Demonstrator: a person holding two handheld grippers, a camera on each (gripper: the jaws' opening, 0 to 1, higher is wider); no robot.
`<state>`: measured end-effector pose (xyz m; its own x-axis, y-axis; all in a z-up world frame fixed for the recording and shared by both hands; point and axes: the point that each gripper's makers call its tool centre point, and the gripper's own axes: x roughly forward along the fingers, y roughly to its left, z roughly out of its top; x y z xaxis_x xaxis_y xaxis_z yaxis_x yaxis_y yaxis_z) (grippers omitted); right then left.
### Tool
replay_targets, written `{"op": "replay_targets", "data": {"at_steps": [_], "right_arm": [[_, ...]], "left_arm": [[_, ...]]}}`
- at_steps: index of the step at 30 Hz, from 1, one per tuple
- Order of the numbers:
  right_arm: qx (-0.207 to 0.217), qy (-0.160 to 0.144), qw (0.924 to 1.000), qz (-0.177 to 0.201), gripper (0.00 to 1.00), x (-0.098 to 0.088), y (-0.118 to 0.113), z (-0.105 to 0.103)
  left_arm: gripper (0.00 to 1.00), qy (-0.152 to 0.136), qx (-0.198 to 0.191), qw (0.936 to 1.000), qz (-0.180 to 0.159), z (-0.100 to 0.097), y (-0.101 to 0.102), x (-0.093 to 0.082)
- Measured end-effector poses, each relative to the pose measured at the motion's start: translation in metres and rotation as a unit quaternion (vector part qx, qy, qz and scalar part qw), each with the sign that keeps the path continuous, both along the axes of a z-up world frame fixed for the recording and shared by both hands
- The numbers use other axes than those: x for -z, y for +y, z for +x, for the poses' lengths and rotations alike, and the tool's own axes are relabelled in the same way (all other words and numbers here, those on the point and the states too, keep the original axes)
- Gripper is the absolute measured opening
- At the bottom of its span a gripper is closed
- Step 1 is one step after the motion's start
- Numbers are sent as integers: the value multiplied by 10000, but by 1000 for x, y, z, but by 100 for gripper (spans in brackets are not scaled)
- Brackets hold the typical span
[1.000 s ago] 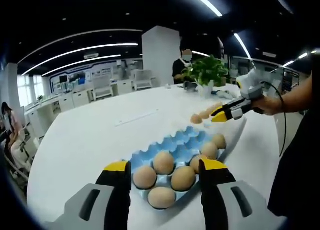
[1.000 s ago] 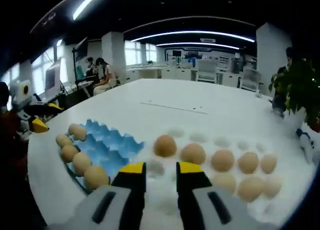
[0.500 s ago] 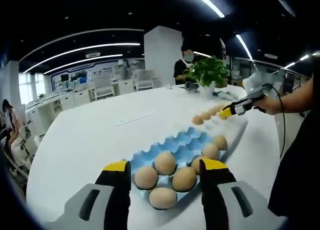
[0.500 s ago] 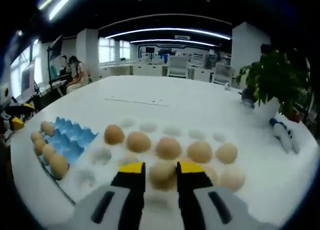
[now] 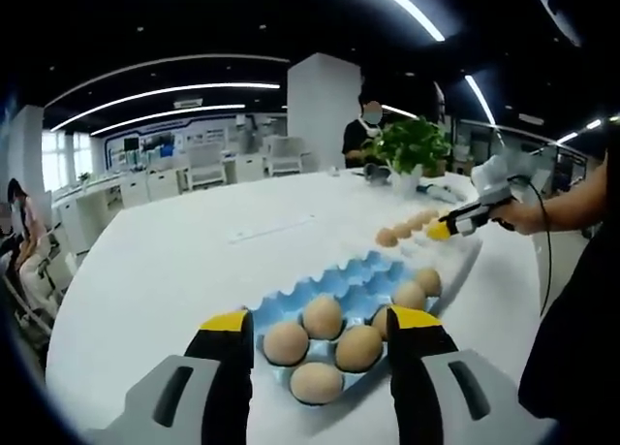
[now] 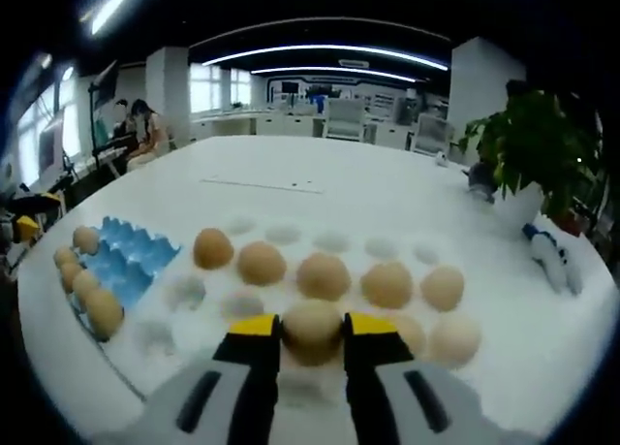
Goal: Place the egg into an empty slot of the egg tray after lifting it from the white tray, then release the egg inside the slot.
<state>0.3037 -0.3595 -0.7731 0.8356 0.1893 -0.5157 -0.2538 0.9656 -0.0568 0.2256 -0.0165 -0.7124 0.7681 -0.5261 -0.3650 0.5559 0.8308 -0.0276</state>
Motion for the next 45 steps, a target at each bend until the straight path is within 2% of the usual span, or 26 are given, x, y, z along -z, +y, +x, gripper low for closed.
{"op": "replay_targets", "data": {"at_steps": [4,9,13,16,24,31,34,45], "right_arm": [[9,-173,9998,125,25,-15,5,-2],[-284,-458,9978,399,25,-38,29,-1],[-540,-455,9967,396,25,-42,50,-2],[-683,-481,9950,553,25,-45,67,-1],[-1232,-322,9891,734,25,-42,114,-7],[-1673,-261,9810,944,25,-42,158,-11],[-1919,-268,9764,950,25,-43,179,-12],[-2434,-137,9647,992,25,-38,224,-16]], "left_arm": [[55,16,43,10000,54,-1,-2,2],[56,13,64,10000,71,0,-2,2],[55,6,77,9999,84,0,-3,1],[55,0,88,9999,87,0,-3,1],[55,-7,88,9999,76,1,-5,1],[55,58,78,9999,56,0,-5,4],[57,-14,27,9999,142,1,-2,3],[56,5,68,9999,147,0,-3,4]]}}
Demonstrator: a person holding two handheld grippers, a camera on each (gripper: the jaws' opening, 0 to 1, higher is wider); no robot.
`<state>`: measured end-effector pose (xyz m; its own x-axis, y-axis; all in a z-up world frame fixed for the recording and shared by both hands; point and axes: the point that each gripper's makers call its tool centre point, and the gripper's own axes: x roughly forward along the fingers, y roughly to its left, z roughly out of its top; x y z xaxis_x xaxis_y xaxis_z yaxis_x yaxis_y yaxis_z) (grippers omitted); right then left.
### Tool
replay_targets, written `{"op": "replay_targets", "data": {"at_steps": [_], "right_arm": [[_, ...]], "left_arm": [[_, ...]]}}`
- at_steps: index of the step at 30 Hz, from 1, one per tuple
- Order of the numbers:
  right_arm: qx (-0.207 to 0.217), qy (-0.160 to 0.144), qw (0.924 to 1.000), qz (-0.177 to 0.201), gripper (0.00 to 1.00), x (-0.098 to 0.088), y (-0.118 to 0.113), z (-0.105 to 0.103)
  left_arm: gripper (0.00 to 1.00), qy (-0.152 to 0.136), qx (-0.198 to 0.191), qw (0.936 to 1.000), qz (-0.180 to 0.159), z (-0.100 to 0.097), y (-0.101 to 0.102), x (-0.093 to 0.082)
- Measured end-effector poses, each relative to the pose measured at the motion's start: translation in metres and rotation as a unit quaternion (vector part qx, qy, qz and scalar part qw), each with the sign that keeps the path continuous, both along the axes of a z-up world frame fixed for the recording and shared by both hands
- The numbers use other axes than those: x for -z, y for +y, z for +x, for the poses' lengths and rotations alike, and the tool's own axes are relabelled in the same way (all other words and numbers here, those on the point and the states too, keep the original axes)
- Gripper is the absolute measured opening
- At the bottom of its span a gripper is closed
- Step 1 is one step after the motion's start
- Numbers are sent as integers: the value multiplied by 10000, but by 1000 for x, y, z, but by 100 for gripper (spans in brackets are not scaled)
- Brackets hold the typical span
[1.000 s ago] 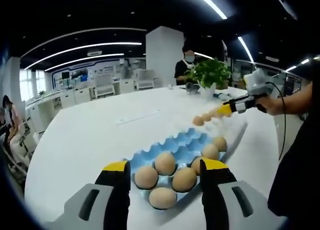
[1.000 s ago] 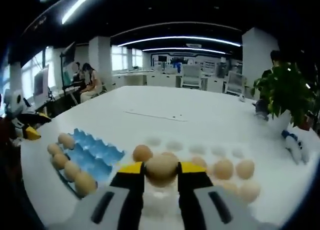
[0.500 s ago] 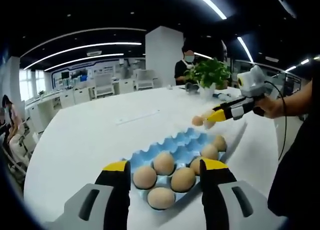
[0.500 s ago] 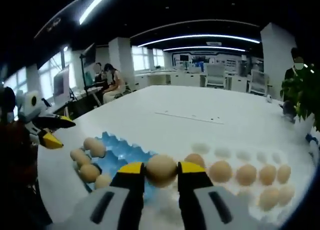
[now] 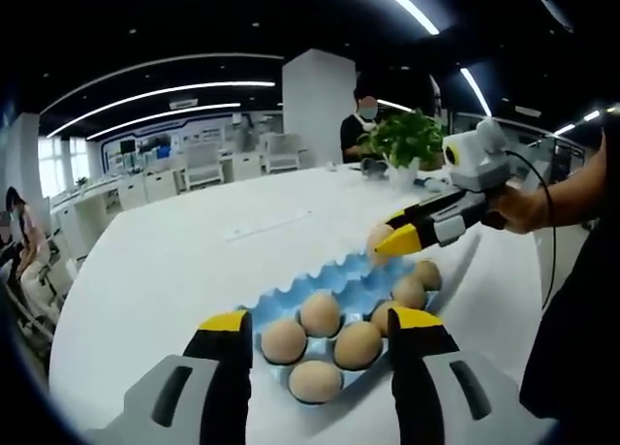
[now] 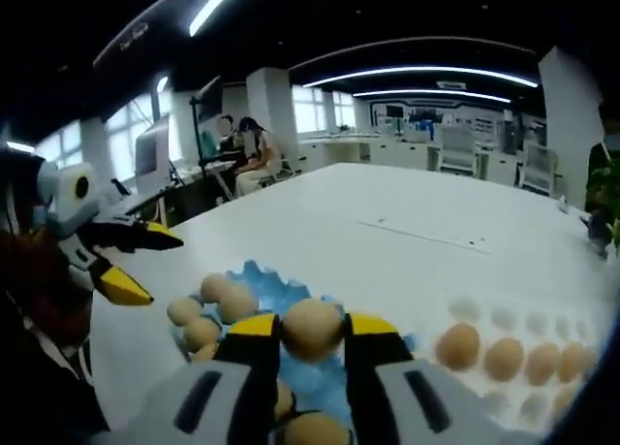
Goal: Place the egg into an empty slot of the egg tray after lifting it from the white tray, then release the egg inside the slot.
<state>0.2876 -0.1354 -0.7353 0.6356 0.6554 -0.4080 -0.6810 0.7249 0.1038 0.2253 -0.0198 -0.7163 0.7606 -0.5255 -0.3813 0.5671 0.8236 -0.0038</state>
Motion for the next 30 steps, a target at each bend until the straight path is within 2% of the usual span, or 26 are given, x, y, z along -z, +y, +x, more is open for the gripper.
{"op": "replay_targets", "data": {"at_steps": [7,11,18,22,30], "right_arm": [[-324,29,9995,-49,25,5,25,-5],[-472,72,9988,-130,25,11,35,-6],[-641,102,9976,-243,25,18,47,-8],[-698,108,9970,-325,25,22,50,-7],[-710,245,9963,-423,25,34,51,-6]], "left_arm": [[56,-16,-14,10000,5,1,0,-1],[60,-2,-81,10000,17,2,3,0],[60,15,-94,10000,3,1,3,0],[67,-18,-195,9998,21,4,6,0],[64,-33,-183,9998,7,4,6,-1]]}}
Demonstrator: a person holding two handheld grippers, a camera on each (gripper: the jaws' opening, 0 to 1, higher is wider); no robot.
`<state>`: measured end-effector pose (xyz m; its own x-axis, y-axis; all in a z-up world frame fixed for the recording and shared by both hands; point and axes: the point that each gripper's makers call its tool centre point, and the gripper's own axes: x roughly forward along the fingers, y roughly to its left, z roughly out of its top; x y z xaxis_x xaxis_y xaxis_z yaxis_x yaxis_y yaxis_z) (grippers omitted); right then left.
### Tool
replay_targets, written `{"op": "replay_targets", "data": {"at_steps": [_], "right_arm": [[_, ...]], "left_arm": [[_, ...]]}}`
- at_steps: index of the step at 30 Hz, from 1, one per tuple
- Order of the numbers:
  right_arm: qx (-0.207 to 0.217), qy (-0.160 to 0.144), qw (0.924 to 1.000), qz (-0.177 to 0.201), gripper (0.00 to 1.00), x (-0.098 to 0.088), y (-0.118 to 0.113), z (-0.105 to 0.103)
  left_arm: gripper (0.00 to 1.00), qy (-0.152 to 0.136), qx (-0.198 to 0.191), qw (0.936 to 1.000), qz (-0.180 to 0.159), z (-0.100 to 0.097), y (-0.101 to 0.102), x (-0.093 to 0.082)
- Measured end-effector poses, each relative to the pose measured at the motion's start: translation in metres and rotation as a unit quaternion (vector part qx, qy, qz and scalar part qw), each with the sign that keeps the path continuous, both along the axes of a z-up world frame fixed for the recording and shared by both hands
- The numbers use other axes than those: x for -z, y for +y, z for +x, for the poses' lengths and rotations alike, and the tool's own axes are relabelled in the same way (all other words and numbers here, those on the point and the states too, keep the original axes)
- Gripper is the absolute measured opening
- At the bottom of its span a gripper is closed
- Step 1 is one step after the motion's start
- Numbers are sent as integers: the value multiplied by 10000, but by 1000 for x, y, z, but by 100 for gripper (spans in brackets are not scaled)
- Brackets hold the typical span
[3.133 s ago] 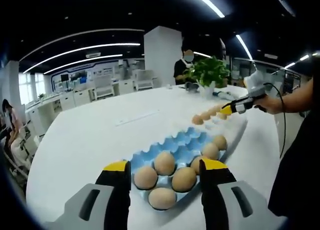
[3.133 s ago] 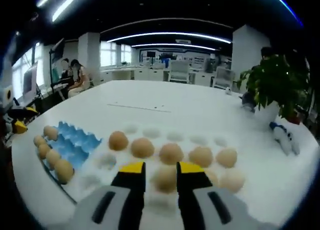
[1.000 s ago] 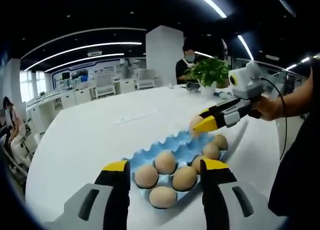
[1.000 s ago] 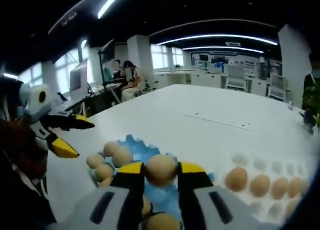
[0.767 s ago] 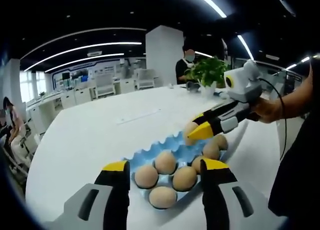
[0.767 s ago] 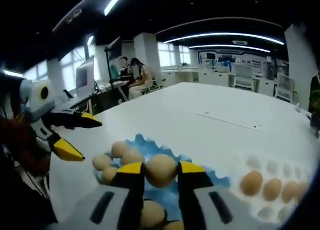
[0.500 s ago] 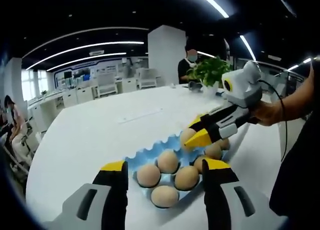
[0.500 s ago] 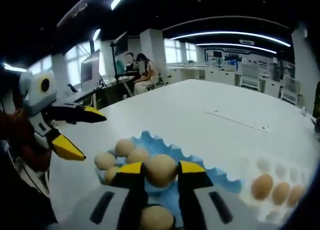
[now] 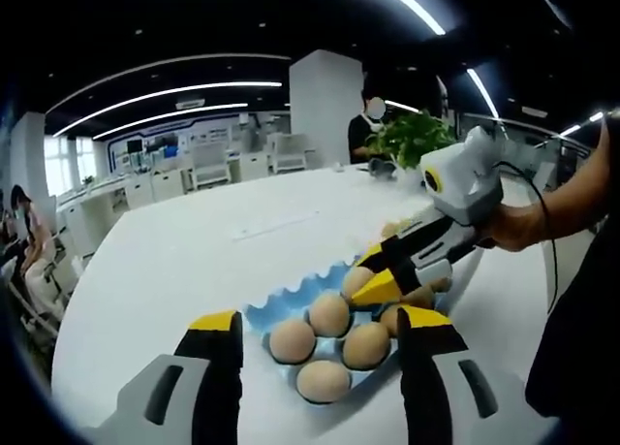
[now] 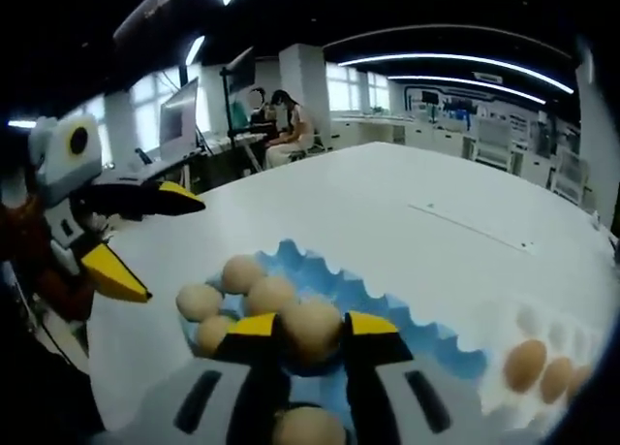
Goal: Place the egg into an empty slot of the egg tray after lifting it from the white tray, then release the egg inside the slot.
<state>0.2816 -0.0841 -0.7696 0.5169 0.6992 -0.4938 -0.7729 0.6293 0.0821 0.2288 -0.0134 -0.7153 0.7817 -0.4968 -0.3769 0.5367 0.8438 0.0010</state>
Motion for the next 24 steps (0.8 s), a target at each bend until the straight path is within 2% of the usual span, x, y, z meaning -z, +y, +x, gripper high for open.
{"op": "replay_targets", "data": {"at_steps": [3,8,24], "right_arm": [[-10,45,10000,-30,25,3,1,0],[-43,38,10000,-36,25,4,1,-2],[-130,12,9999,-62,26,4,2,-2]], "left_arm": [[60,6,53,10000,18,-1,-2,1],[64,-35,-11,10000,10,1,0,-1],[62,-60,54,10000,-1,2,-4,-3]]}}
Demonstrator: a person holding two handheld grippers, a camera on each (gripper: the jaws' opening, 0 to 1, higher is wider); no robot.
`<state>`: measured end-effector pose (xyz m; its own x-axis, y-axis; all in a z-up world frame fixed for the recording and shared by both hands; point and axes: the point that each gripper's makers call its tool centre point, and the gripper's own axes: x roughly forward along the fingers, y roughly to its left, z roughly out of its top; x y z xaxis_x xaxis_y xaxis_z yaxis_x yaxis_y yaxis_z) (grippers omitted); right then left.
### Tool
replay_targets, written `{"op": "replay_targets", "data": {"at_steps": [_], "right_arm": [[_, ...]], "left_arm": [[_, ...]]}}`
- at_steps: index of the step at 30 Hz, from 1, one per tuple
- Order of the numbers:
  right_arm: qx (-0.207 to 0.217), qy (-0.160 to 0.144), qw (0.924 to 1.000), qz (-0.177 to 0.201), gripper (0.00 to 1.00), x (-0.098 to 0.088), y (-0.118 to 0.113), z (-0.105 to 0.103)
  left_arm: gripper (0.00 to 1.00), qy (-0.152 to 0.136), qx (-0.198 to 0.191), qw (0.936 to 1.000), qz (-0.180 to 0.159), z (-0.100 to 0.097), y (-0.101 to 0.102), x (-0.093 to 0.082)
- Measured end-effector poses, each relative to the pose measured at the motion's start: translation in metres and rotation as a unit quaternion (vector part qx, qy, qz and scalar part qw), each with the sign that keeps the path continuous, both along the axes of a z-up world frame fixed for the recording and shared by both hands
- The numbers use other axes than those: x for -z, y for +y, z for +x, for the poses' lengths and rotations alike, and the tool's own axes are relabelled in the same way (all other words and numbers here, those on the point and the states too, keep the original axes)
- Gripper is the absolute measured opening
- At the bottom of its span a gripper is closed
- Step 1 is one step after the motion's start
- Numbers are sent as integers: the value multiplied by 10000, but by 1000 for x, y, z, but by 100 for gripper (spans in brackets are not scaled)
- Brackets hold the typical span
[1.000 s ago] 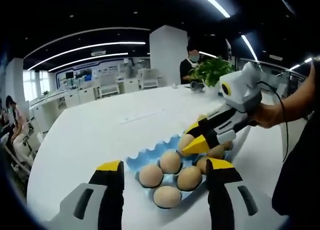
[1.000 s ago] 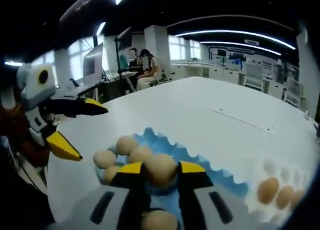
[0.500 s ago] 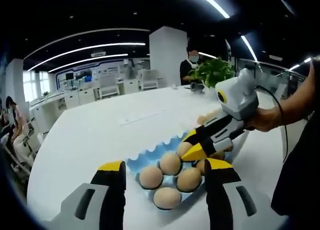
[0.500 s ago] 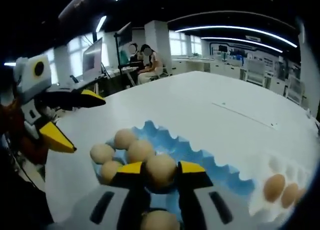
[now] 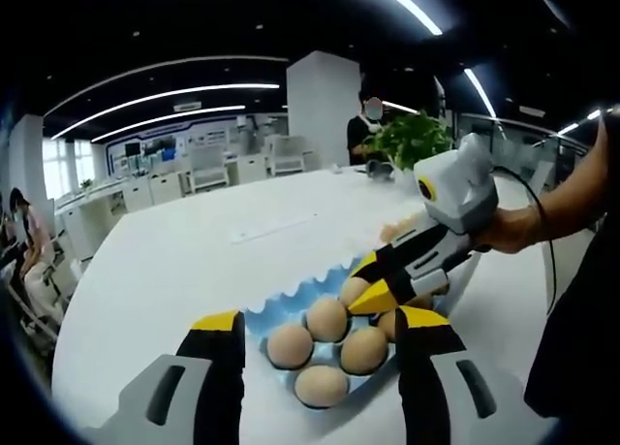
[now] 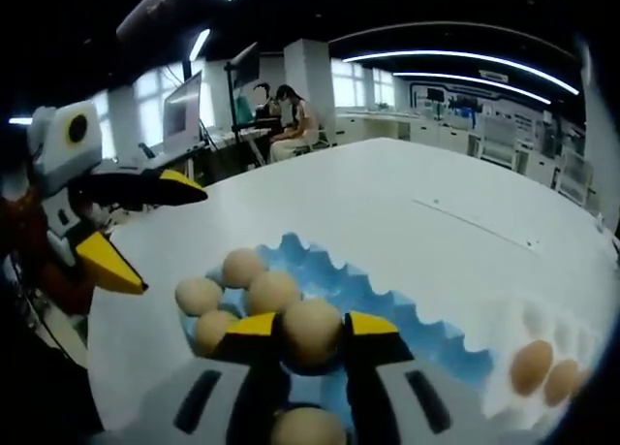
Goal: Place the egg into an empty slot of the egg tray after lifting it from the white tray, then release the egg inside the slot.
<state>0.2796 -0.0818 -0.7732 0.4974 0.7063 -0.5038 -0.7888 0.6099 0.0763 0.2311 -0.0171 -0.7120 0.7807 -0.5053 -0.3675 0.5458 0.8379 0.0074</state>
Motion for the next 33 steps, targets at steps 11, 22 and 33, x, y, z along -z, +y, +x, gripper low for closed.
{"op": "replay_targets", "data": {"at_steps": [11,22,33], "right_arm": [[-77,-12,10000,-2,26,1,1,0],[-73,-22,10000,43,26,1,1,1],[-12,-25,10000,77,26,0,-2,1]], "left_arm": [[62,10,29,10000,20,0,-1,0],[61,22,15,10000,29,-1,0,0],[61,17,22,10000,46,-2,0,-1]]}}
